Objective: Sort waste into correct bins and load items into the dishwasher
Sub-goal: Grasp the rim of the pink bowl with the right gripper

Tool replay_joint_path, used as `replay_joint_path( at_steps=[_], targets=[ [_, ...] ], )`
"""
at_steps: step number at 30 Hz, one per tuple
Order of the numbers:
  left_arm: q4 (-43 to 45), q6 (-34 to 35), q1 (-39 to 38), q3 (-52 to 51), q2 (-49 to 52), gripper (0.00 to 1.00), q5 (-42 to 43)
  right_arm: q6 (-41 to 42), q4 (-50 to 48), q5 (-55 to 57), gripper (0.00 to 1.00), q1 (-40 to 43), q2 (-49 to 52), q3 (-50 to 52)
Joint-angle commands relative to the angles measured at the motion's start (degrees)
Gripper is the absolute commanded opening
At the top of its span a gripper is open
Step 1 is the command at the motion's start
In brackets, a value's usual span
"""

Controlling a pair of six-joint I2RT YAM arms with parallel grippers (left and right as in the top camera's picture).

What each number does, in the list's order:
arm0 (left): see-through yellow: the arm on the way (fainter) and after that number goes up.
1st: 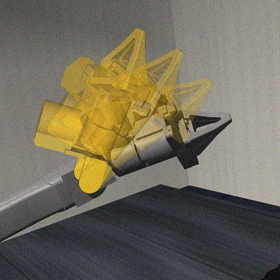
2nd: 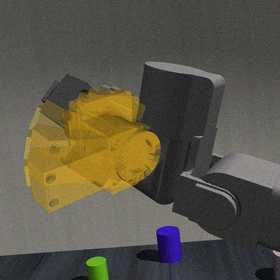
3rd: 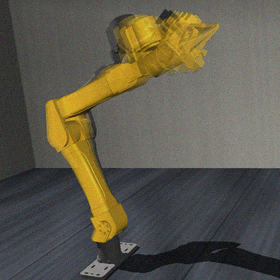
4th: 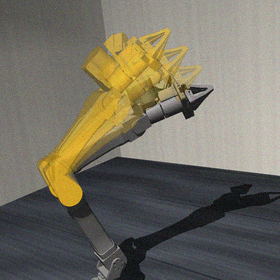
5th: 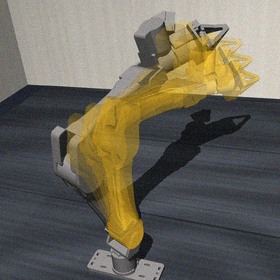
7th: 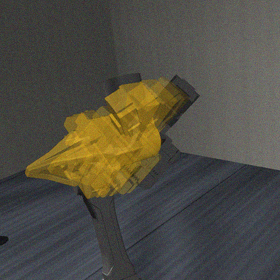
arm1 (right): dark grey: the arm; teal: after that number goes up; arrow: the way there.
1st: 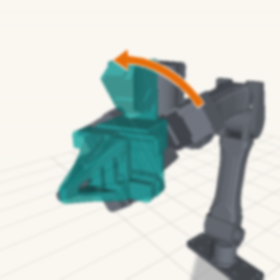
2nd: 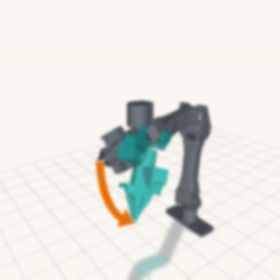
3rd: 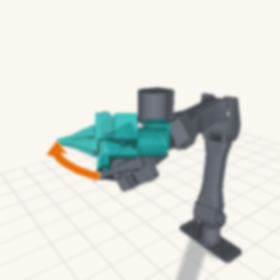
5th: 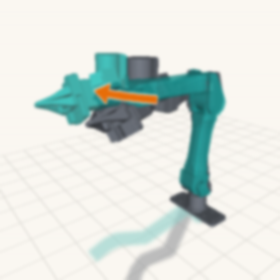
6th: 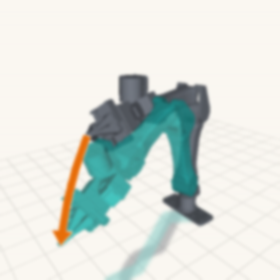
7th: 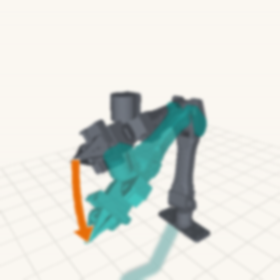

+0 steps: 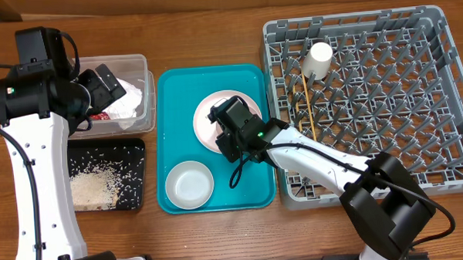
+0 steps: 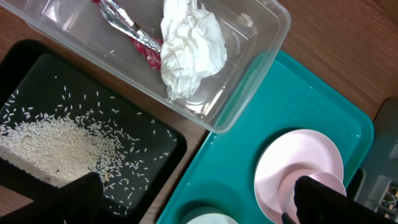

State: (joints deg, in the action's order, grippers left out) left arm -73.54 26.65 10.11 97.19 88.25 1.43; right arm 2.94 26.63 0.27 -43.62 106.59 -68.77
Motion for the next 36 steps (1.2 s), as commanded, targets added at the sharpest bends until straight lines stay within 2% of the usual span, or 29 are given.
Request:
replay_joint_path(
  at_steps=[1, 8, 29, 36],
  targets=[
    [0.1, -0.5, -0.4, 0.3, 0.2, 1.00, -0.4, -0.1, 0.3, 0.3, 0.24, -0.2, 0.3, 0.4],
    [0.1, -0.5, -0.4, 0.3, 0.1, 1.00, -0.4, -0.1, 0.5, 0.3, 0.20, -0.2, 0.3, 0.4],
    [0.1, -0.5, -0.4, 0.3, 0.1, 1.00, -0.4, -1.5, 0.8, 0.3, 0.19, -0.2, 0.8, 0.9],
    [0.1, -0.5, -0.4, 0.3, 0.2, 1.00, -0.4, -1.4, -0.7, 0.9, 0.08, -0.2, 0.8, 0.5]
  ],
)
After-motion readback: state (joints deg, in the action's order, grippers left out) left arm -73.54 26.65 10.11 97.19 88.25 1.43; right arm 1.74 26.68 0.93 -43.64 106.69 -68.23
